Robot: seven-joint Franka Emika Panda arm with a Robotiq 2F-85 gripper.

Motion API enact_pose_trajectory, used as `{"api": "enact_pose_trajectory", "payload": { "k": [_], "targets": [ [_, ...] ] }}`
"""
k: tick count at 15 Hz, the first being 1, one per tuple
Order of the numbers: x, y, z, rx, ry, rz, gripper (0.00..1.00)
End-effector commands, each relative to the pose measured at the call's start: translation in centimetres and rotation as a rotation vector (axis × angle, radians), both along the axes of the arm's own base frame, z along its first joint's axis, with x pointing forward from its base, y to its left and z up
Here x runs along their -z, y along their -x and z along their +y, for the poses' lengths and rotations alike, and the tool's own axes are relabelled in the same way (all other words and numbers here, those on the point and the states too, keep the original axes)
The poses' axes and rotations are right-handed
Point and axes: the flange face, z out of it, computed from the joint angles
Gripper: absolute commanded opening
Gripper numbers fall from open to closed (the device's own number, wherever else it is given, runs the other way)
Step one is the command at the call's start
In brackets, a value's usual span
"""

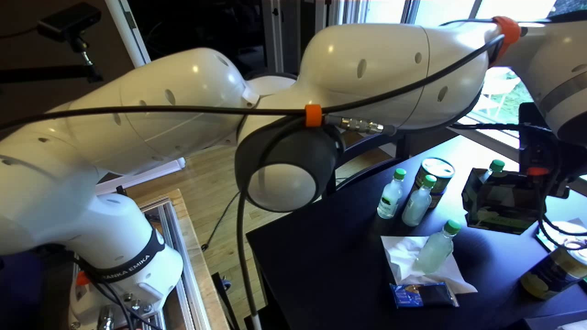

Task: Move the box backwards.

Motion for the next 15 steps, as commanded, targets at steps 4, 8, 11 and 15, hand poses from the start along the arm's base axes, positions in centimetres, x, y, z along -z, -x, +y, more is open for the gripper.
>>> {"api": "enact_pose_trajectory", "payload": {
  "k": [4, 8, 11, 15],
  "targets": [
    [0.6, 0.2, 0.4, 0.019, -0.030, 0.040, 0.01],
    [1.6, 0.4, 0.7, 0.046, -0.058, 0.085, 0.01],
    [1.9, 0.8, 0.4, 0.074, -0.077, 0.102, 0.01],
    [2.2, 1.0, -0.1, 0.109, -0.076, 0.110, 0.01]
  ]
}}
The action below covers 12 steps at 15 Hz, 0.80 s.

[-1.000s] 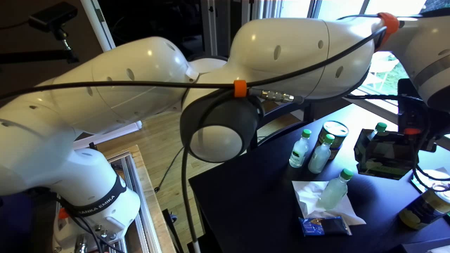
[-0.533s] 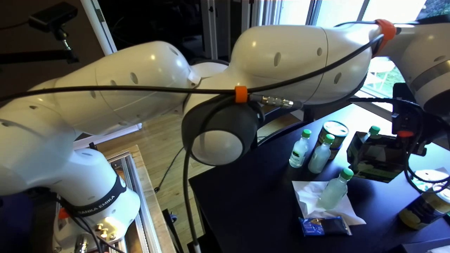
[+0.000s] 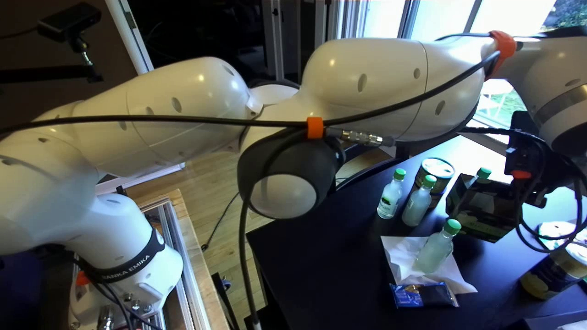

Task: Move the box backwards.

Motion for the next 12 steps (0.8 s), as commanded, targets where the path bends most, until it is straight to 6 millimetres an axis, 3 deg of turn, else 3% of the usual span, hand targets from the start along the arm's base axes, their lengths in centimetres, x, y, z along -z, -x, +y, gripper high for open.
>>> {"api": "enact_pose_trajectory", "payload": {
  "k": [1, 2, 4, 9, 12],
  "targets": [
    [-0.47, 0.26, -0.67, 0.050, 0.006, 0.001, 0.01],
    [-0.42, 0.33, -0.80, 0.057, 0.006, 0.002, 0.28],
    [-0.28, 0.32, -0.99, 0.066, 0.010, 0.002, 0.35],
    [-0.31, 0.46, -0.67, 0.053, 0.023, 0.036, 0.69],
    [-0.58, 0.38, -0.03, -0.032, 0.142, 0.097, 0.90]
  ]
}}
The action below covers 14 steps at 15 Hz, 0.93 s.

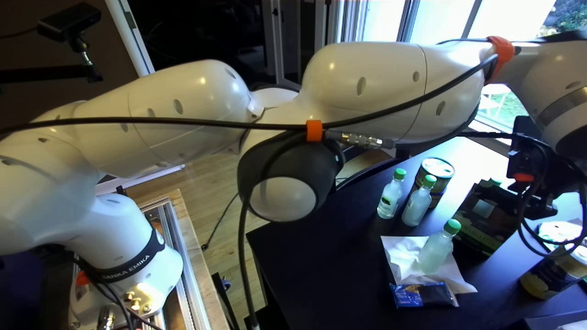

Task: Move the box backwards.

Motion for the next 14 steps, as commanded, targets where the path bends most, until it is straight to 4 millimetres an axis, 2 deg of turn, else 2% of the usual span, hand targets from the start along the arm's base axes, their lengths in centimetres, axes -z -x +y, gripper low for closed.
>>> {"api": "enact_pose_trajectory", "payload": {
  "k": [1, 4, 8, 12, 14],
  "targets": [
    [-1.1, -0.4, 1.2, -0.100, 0.143, 0.068, 0.98],
    [-1.6, -1.6, 3.2, -0.204, 0.248, 0.096, 1.00],
    [-2.2, -3.7, 7.5, -0.356, 0.376, 0.123, 1.00],
    [-3.4, -7.0, 11.1, -0.417, 0.527, -0.024, 1.00],
    [-3.7, -8.3, 12.2, -0.433, 0.586, -0.118, 1.00]
  ]
}}
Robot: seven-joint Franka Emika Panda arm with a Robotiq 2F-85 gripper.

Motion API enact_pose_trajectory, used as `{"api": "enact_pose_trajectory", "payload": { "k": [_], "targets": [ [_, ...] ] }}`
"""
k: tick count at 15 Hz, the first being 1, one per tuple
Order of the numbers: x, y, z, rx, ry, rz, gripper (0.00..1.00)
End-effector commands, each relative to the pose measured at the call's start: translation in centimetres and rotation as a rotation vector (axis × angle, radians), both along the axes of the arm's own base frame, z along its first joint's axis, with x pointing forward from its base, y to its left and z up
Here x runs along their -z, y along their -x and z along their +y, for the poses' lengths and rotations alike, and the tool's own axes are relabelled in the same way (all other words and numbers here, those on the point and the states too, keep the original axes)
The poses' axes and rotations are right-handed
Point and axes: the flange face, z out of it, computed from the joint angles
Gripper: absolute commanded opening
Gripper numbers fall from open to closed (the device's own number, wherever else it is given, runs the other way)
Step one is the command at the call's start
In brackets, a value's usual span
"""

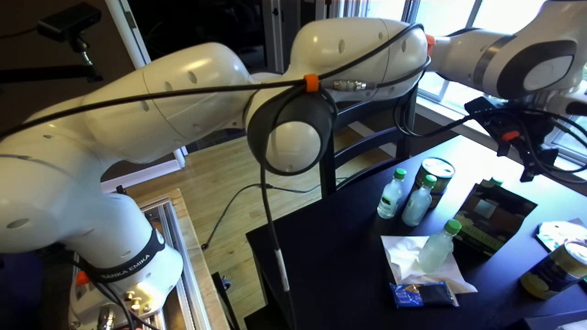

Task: Move the box backwards.

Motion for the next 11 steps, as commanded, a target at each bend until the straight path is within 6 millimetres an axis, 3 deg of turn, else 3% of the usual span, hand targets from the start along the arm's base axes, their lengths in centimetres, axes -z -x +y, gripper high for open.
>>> {"api": "enact_pose_trajectory", "payload": {
  "k": [1, 6, 11],
  "targets": [
    [-0.5, -1.9, 1.3, -0.083, 0.108, -0.139, 1.00],
    [0.8, -1.3, 1.3, 0.007, 0.121, -0.061, 1.00],
    [1.0, -1.2, 1.0, -0.024, 0.087, -0.071, 1.00]
  ]
}}
